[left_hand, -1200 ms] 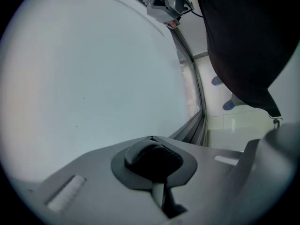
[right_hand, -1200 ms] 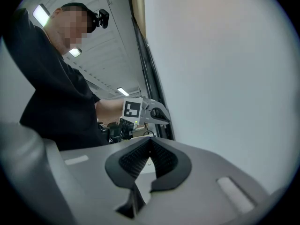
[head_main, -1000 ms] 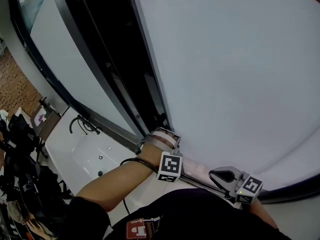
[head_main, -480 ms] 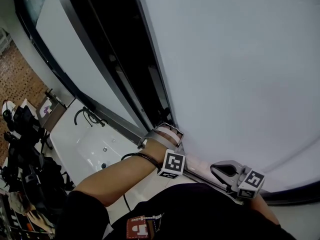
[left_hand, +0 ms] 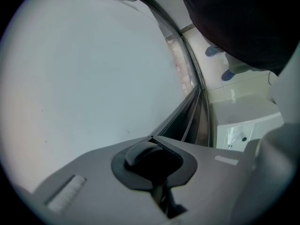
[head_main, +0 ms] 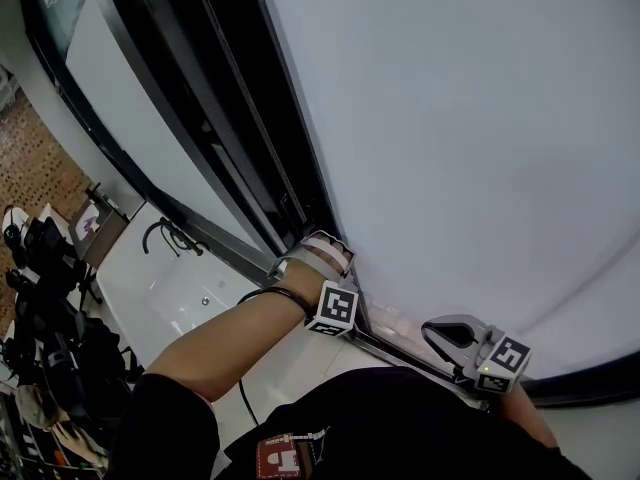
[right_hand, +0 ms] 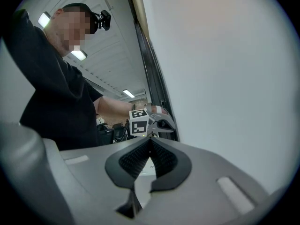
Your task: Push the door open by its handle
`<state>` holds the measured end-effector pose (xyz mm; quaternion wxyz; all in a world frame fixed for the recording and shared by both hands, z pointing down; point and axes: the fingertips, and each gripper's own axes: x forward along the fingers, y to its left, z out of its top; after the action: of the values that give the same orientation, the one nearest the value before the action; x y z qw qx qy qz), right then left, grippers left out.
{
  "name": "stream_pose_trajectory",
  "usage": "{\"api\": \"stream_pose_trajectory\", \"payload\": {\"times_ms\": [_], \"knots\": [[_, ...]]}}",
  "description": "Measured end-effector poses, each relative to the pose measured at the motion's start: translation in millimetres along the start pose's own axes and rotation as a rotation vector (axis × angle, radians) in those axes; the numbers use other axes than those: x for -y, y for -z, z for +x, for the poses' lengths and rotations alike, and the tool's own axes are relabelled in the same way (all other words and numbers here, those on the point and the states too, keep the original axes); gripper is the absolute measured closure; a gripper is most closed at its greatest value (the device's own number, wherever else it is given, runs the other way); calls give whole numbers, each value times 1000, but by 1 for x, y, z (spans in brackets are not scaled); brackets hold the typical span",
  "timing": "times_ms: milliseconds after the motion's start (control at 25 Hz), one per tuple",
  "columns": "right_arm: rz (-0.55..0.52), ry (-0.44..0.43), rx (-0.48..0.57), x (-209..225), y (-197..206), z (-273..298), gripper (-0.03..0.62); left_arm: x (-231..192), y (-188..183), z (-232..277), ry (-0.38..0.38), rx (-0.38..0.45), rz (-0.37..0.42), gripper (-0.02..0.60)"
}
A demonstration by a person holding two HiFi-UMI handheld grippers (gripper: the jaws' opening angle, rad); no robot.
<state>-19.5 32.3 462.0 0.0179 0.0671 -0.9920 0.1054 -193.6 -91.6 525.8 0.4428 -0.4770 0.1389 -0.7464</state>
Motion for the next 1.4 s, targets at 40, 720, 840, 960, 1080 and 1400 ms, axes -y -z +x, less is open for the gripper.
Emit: {"api": "stream_pose_trajectory", "payload": {"times_ms": [40,720,840,960,1080,1400], "knots": [[-2,6,3,2,-1,-4,594,-4,0,5,-4,4,4,580],[-78,112,-54,52,-2,-35,594,-83,9,99,-78,110,81,578],[-74,142,-47,68,-8,-39,594,-107,2,117,-97,133,104,578],[-58,174,-48,88,-11,-41,594,-136,-8,139,-118,160,127,578],[-65,209,-50,120,-13,-35,594,-166,-20,169,-143,208,143,577],[-77,335,-16,198,-39,-26,594,-245,-53,225,-213,313,200,576]]}}
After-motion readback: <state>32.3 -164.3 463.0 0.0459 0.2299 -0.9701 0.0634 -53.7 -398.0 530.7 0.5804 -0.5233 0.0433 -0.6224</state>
